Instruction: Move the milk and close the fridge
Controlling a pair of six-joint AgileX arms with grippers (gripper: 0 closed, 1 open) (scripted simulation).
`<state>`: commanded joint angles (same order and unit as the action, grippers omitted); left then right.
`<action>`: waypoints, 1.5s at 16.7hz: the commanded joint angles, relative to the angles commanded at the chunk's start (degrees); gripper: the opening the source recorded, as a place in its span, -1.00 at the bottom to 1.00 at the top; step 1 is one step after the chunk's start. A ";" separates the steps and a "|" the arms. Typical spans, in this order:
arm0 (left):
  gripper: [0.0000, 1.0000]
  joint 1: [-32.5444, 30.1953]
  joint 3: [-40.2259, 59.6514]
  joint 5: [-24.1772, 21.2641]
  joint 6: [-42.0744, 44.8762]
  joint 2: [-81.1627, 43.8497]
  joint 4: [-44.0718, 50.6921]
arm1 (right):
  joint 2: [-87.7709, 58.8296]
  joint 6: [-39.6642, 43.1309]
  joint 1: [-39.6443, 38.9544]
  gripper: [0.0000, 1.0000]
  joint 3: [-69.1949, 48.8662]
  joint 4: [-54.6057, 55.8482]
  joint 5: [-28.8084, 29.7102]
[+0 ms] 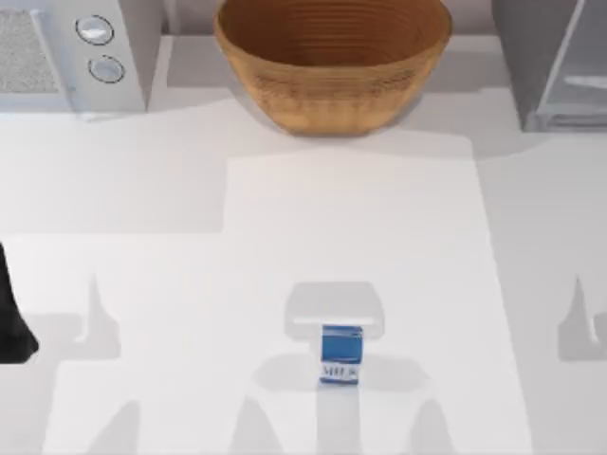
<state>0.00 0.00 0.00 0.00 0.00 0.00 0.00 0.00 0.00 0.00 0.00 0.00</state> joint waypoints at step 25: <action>1.00 0.00 0.00 0.00 0.00 0.00 0.00 | -44.01 -1.04 -52.93 1.00 -1.38 41.80 53.18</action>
<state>0.00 0.00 0.00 0.00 0.00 0.00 -44.01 -1.04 -52.93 -1.38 41.80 53.18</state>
